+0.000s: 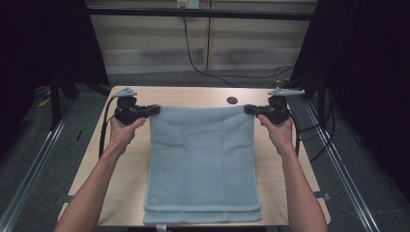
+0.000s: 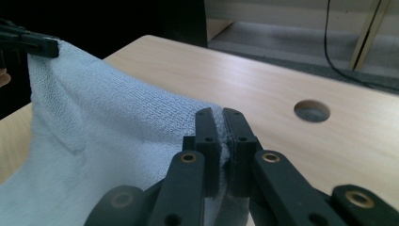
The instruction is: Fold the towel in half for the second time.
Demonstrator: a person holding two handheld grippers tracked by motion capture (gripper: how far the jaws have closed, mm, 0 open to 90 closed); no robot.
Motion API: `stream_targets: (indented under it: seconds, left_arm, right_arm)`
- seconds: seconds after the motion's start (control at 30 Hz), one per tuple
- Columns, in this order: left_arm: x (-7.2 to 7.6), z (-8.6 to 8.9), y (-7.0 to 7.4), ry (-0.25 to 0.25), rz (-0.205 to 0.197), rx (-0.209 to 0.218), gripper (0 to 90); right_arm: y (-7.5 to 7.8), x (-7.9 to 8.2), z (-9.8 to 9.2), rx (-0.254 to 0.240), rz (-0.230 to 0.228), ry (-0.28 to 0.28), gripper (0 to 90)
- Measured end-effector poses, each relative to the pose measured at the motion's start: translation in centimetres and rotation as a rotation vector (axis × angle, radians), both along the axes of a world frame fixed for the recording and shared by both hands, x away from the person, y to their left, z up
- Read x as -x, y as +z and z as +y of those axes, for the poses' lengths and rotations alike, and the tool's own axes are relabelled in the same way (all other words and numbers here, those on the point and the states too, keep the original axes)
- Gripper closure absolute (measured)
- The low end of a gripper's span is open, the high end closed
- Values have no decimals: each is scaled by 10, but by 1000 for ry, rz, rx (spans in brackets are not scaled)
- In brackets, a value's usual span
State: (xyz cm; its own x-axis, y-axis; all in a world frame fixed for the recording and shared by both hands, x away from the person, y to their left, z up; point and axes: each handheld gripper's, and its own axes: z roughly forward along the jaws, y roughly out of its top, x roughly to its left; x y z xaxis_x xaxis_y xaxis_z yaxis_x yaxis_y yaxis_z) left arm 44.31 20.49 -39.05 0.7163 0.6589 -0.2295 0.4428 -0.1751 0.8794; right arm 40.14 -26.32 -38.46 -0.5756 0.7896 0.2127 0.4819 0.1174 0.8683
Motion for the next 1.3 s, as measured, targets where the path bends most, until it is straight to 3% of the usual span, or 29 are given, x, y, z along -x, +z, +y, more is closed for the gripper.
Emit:
stream_targets:
  seconds: [0.17,0.23,0.33,0.37,0.4,0.43,0.5,0.53,0.57,0.63,0.67,0.73,0.8,0.83,0.87,0.93,0.97,1.0,1.03,1.1,1.13,1.2,1.3]
  left_arm:
    - [0,-1,15,7,-40,22,840]
    - [15,1,15,-20,-62,22,840]
    - [41,4,4,-46,-76,19,840]
    - [41,4,4,-46,-76,19,839]
    - [51,6,-1,-60,-71,14,839]
    - [71,10,-12,-89,-63,26,839]
    - [93,14,-25,-108,-59,16,836]
    - [93,14,-25,-108,-59,16,836]
    - [102,16,-32,-116,-45,11,834]
    - [118,19,-43,-142,-20,12,831]
    - [132,20,-53,-175,0,-25,821]
    - [138,21,-58,-191,14,-32,813]
    - [151,23,-64,-230,40,-31,741]
    - [155,24,-63,-239,32,-27,718]
    - [157,26,-61,-235,28,-15,675]
    - [158,34,-55,-204,9,49,571]
    - [158,34,-55,-204,9,49,552]
    - [157,38,-53,-174,6,55,552]
    - [150,48,-53,-104,6,66,493]
    - [148,52,-54,-81,11,62,443]
    - [142,61,-59,-21,13,33,412]
    - [137,69,-65,34,26,-1,373]
    - [134,74,-71,60,51,3,322]
  right_arm:
    - [20,-1,0,-1,-48,-11,857]
    - [20,7,1,-9,-58,2,858]
    - [11,28,4,16,-67,41,858]
    - [11,28,4,16,-67,41,858]
    - [3,47,4,20,-67,72,858]
    - [-2,57,3,14,-65,81,858]
    - [-13,77,1,2,-58,107,856]
    - [-13,77,1,2,-58,107,856]
    - [-24,98,0,12,-44,133,854]
    - [-32,107,-1,9,-30,147,852]
    - [-46,124,2,44,3,175,841]
    - [-53,132,2,49,17,186,828]
    - [-65,149,2,31,42,208,737]
    - [-66,154,1,21,42,209,704]
    - [-65,158,0,7,34,201,677]
    - [-60,162,-6,-30,2,171,618]
    - [-58,164,-10,-41,-19,143,592]
    - [-58,164,-10,-41,-19,143,592]
    - [-57,165,-17,-61,-35,100,574]
    - [-59,165,-21,-40,-39,42,531]
    - [-62,166,-24,-38,-37,22,524]
    - [-65,167,-29,-25,-35,-33,489]
    - [-69,168,-37,-16,-34,-75,450]
